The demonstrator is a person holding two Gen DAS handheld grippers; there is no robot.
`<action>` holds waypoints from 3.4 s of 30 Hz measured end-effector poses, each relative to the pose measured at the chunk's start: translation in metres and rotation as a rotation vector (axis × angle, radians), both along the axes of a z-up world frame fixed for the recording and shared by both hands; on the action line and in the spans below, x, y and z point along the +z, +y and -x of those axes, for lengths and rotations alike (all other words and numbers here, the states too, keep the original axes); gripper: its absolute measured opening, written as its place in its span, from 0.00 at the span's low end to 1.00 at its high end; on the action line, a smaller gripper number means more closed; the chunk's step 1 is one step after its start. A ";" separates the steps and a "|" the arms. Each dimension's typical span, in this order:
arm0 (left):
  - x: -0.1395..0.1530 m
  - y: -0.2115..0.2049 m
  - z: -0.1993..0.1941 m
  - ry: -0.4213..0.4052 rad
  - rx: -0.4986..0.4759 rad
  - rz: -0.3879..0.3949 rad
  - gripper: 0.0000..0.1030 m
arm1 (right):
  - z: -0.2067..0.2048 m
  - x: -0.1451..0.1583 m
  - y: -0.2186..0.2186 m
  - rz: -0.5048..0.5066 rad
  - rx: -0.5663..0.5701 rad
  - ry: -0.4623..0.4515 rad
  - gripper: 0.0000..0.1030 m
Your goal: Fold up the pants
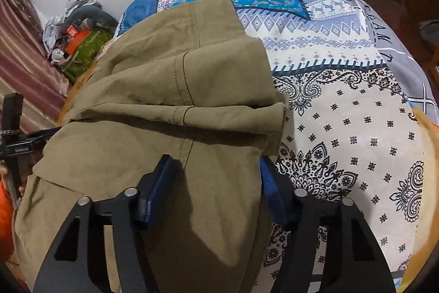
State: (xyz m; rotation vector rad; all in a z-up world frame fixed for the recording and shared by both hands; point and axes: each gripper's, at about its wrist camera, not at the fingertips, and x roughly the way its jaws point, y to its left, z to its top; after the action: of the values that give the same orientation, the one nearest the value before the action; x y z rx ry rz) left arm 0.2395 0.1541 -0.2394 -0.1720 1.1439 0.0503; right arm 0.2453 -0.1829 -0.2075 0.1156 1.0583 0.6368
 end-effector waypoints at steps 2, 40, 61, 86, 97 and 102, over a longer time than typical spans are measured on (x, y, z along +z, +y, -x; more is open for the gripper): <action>0.001 0.001 0.001 -0.005 0.007 -0.022 0.78 | 0.003 0.004 0.002 0.043 -0.017 -0.026 0.17; 0.016 0.019 -0.039 -0.016 -0.022 -0.052 0.79 | -0.019 0.061 -0.004 0.086 -0.076 -0.227 0.48; -0.017 0.019 -0.045 -0.033 -0.011 -0.182 0.81 | -0.057 -0.013 0.021 0.220 0.019 -0.114 0.08; 0.010 0.078 -0.095 -0.017 0.115 -0.055 0.81 | -0.075 0.088 0.052 0.137 0.008 -0.317 0.49; -0.058 0.083 -0.128 0.090 0.106 0.085 0.81 | -0.166 0.042 0.092 0.186 0.005 -0.229 0.49; -0.066 0.084 -0.129 0.085 0.096 0.150 0.77 | -0.194 0.020 0.109 0.161 0.026 -0.142 0.49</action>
State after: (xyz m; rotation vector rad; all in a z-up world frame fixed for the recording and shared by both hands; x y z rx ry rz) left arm 0.3681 0.2385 -0.3054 -0.3607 1.2244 0.0570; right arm 0.4392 -0.0741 -0.1878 -0.0824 0.9704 0.5720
